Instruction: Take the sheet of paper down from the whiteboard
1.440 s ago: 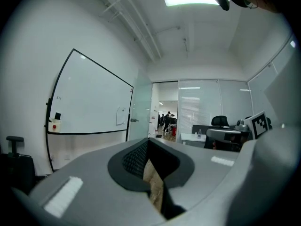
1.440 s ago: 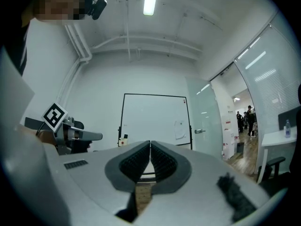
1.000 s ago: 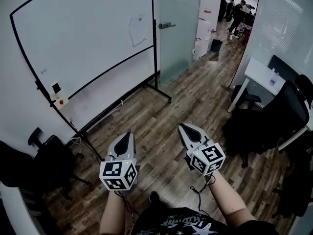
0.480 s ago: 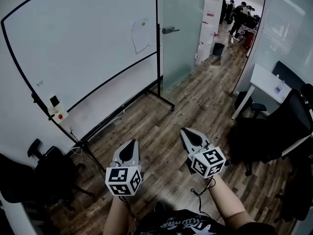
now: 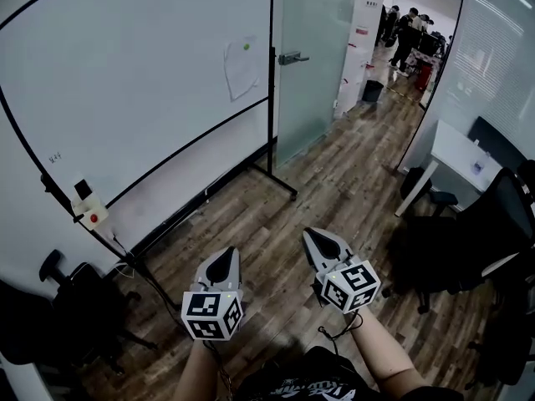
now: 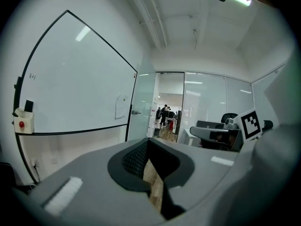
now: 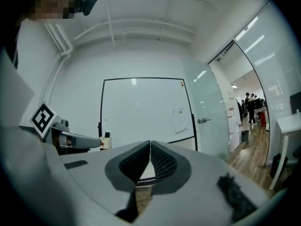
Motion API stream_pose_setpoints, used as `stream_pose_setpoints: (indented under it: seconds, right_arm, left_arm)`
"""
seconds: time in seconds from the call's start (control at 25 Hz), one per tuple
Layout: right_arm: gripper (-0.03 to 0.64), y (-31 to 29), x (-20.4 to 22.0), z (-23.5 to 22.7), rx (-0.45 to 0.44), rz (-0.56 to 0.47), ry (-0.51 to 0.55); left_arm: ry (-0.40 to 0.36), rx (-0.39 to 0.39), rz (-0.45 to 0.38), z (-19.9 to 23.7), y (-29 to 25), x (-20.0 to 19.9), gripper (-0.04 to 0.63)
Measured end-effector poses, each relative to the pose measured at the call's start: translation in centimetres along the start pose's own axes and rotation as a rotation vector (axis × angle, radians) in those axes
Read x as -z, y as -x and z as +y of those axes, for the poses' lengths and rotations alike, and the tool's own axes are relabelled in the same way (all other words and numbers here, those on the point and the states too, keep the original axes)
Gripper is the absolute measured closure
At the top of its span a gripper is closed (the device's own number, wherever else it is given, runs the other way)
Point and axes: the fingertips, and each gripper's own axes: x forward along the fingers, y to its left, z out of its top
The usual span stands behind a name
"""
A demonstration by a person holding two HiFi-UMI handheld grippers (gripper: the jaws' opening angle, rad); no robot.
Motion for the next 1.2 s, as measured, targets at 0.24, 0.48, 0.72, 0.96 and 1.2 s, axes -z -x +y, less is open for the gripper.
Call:
stream_pose_setpoints:
  seconds: [0.24, 0.48, 0.72, 0.96, 1.2]
  right_arm:
    - [0.601, -2.2, 0.3, -5.3, -0.025, 0.0, -0.016]
    - [0.601, -5.3, -1.0, -11.6, -0.107, -0.006, -0.01]
    - [0.601, -7.2, -2.5, -18.0, -0.144, -0.018, -0.002]
    - [0.601, -8.7, -2.2, -22.5, -0.181, -0.01, -0.011]
    - [0.601, -10.4, -2.2, -24.6, -0.207, -0.015, -0.024]
  left_arm:
    - [0.011, -0.025, 0.017, -1.0, -4.9, 0.1, 0.588]
    - [0.034, -0.103, -0.005, -1.8, -10.8, -1.6, 0.588]
    - [0.03, -0.151, -0.027, -3.6, -16.3, -3.5, 0.588]
    - [0.017, -0.191, -0.043, -4.8, -20.4, -4.5, 0.588]
    - [0.016, -0.216, -0.048, -5.1, -22.5, -5.0, 0.588]
